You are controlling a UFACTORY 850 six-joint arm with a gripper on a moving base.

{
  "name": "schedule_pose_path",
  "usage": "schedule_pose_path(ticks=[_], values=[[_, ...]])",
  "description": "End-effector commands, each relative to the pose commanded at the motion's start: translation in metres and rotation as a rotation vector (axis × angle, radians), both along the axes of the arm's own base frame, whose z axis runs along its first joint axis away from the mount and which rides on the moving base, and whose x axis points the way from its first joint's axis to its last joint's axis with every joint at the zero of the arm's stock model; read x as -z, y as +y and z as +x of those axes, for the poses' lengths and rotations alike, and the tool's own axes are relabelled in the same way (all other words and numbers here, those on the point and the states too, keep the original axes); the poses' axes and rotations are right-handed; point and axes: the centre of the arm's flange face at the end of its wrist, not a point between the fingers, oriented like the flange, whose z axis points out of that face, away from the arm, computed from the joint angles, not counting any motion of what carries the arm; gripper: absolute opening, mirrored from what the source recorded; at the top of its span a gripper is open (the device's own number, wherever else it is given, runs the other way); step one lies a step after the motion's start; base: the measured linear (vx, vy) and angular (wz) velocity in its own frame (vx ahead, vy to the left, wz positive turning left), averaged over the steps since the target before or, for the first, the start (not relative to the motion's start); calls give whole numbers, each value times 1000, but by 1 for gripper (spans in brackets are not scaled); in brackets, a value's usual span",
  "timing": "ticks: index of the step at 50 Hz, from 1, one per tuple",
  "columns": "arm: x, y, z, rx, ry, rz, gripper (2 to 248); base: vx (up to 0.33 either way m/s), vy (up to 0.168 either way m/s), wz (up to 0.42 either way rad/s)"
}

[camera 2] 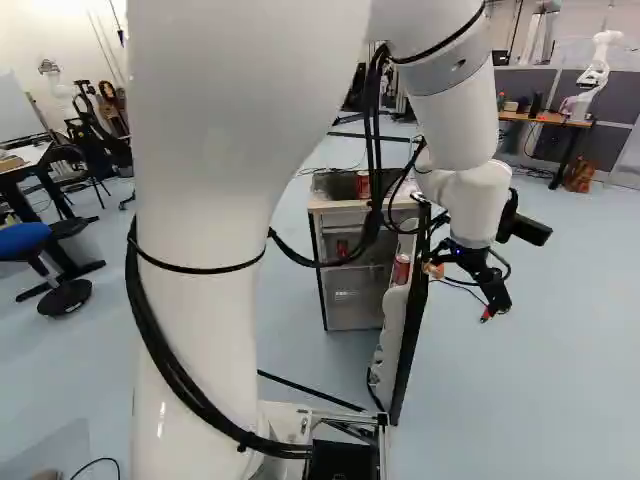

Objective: Grab a drink from the fridge

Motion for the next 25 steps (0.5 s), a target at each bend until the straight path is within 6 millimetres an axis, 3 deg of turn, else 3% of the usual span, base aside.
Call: schedule_pose_path(ticks=[25], values=[[-1, 44, -19, -34, 5, -8, 247, 0, 0, 0]])
